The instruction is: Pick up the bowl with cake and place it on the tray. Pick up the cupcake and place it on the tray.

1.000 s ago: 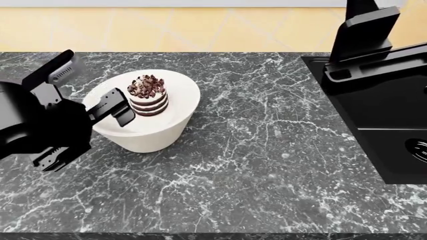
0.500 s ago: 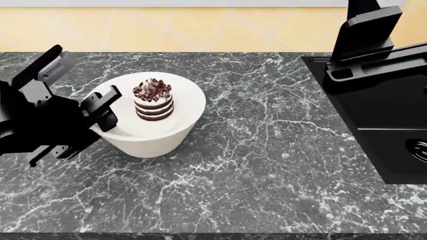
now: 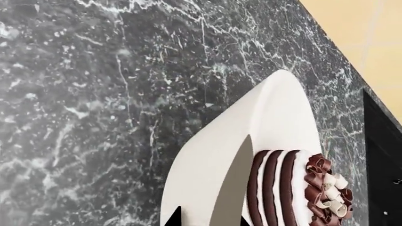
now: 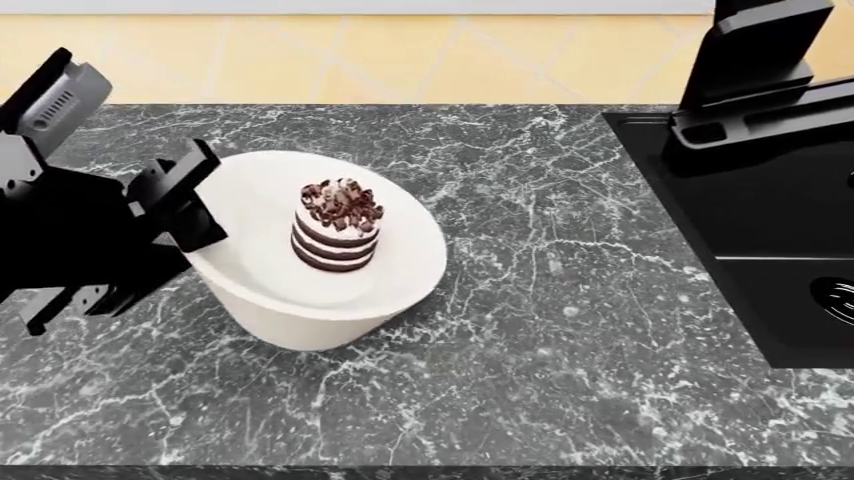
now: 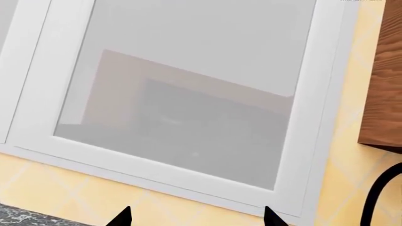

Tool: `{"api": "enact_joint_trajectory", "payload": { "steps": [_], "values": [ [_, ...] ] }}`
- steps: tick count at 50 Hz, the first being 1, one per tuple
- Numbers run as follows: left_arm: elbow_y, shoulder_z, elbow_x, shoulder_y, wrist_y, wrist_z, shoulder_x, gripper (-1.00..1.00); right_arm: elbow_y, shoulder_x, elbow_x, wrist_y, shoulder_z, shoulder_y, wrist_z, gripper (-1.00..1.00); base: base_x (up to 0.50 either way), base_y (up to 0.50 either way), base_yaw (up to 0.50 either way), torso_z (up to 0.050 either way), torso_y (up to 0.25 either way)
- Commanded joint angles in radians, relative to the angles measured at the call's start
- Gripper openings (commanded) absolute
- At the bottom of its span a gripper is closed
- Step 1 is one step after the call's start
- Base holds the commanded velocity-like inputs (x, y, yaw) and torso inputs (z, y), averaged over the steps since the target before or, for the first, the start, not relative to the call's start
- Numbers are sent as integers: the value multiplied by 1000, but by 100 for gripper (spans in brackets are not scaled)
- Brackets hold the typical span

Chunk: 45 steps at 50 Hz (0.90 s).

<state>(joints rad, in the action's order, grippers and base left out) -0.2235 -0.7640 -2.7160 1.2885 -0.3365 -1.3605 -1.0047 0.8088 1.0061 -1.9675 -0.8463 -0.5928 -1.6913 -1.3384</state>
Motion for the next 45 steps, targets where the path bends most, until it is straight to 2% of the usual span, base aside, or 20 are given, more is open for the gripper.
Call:
{"api": "enact_joint_trajectory", "payload": {
  "steps": [1, 14, 27, 45],
  "values": [
    [-56, 71, -107, 25, 86, 19, -16, -100, -3, 3, 1, -1, 0, -3, 0, 100, 0, 0, 0, 0, 0],
    [-120, 129, -202, 11, 204, 42, -28, -100, -1, 5, 1, 0, -2, -4, 0, 100, 0, 0, 0, 0, 2],
    [-159, 161, -234, 25, 244, 33, -49, -100, -3, 16, -5, 20, 9, -5, -6, 100, 0, 0, 0, 1, 2],
    [-157, 162, -219, 24, 241, 42, -49, -100, -6, 26, -5, 54, 20, 25, 1, 100, -60, -485, 0, 0, 1]
  ]
}}
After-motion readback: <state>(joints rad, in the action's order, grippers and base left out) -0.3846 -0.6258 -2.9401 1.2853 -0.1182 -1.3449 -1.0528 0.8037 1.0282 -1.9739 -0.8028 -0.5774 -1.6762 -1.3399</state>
